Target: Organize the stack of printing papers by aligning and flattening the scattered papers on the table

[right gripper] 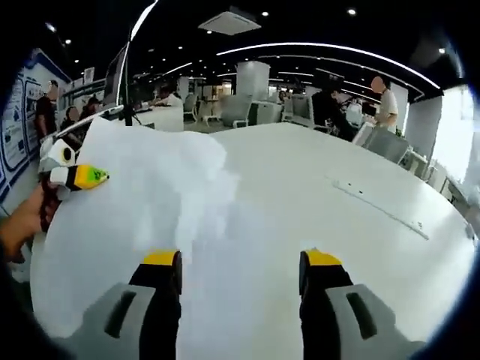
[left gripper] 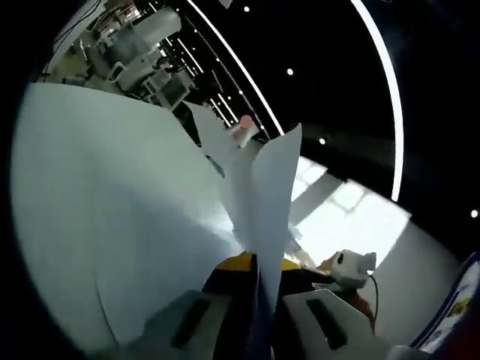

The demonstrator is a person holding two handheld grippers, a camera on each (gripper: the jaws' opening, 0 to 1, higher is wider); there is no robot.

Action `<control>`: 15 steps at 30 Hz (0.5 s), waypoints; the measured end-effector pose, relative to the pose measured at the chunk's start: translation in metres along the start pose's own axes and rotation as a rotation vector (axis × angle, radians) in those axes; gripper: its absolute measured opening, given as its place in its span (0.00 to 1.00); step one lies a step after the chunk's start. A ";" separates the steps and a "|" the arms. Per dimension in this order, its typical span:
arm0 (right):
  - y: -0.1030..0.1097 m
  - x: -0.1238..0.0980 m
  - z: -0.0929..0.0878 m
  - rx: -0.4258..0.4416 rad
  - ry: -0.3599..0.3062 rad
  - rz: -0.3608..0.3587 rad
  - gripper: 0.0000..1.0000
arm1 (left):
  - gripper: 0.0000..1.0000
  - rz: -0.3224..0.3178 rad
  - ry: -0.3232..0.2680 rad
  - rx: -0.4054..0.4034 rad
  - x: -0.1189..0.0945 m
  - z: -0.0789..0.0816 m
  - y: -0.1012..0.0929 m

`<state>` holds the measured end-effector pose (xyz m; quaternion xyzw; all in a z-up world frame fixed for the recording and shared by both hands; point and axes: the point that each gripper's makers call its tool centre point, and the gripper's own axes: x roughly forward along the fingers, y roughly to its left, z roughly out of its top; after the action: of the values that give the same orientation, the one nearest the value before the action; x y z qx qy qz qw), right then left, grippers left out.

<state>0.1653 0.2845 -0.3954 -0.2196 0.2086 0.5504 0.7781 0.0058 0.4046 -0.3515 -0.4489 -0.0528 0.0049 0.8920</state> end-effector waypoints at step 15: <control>-0.021 -0.027 -0.006 0.110 -0.064 0.010 0.60 | 0.06 -0.010 -0.017 -0.022 -0.003 0.001 -0.003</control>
<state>0.1763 0.2536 -0.3827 -0.1577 0.2145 0.5487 0.7925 0.0028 0.4036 -0.3487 -0.4583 -0.0624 0.0038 0.8866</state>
